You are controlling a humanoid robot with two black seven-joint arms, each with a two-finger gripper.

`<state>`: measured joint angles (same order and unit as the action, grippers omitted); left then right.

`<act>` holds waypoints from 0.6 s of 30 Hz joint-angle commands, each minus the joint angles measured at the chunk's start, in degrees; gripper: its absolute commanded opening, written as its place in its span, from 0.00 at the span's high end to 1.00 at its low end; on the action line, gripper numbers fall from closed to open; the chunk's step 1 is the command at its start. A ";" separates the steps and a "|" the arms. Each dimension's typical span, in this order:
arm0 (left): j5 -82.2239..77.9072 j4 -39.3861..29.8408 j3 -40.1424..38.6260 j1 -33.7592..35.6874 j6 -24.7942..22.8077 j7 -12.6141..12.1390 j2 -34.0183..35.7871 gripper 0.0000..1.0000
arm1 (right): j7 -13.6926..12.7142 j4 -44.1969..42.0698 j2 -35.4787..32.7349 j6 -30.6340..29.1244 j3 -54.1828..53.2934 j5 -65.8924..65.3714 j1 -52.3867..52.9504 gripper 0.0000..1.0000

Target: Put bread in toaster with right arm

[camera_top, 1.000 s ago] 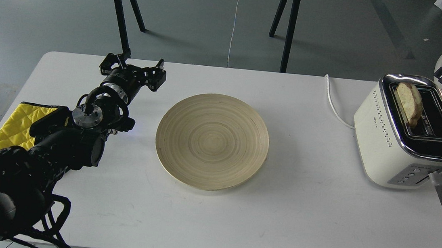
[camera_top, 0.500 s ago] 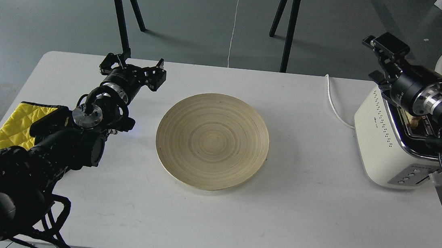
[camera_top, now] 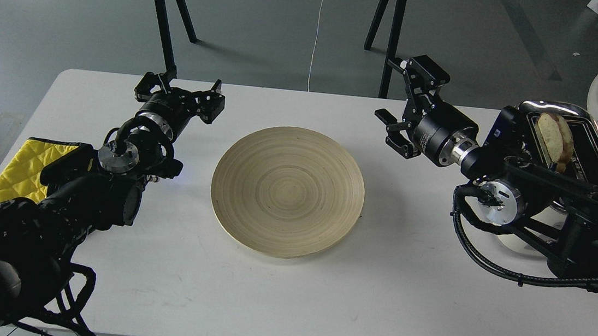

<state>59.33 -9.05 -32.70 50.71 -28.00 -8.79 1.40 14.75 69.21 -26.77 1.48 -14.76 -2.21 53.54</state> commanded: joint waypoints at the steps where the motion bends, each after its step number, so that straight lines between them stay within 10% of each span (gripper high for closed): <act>1: 0.00 0.00 0.00 0.00 0.00 0.00 0.00 0.00 | 3.26 -5.82 1.98 -8.04 -3.78 5.62 -3.34 0.00; 9: 0.00 0.00 0.00 0.00 0.00 0.00 0.00 0.00 | 5.82 -18.83 5.50 -22.73 -4.14 16.00 -4.05 0.00; 18: 0.00 0.00 0.00 0.00 0.00 0.00 0.00 0.00 | 5.38 -23.33 9.37 -26.26 -3.61 16.01 -5.55 0.00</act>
<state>59.33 -9.05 -32.70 50.71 -28.00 -8.79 1.40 20.40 46.39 -18.30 -24.53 -18.57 13.88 48.52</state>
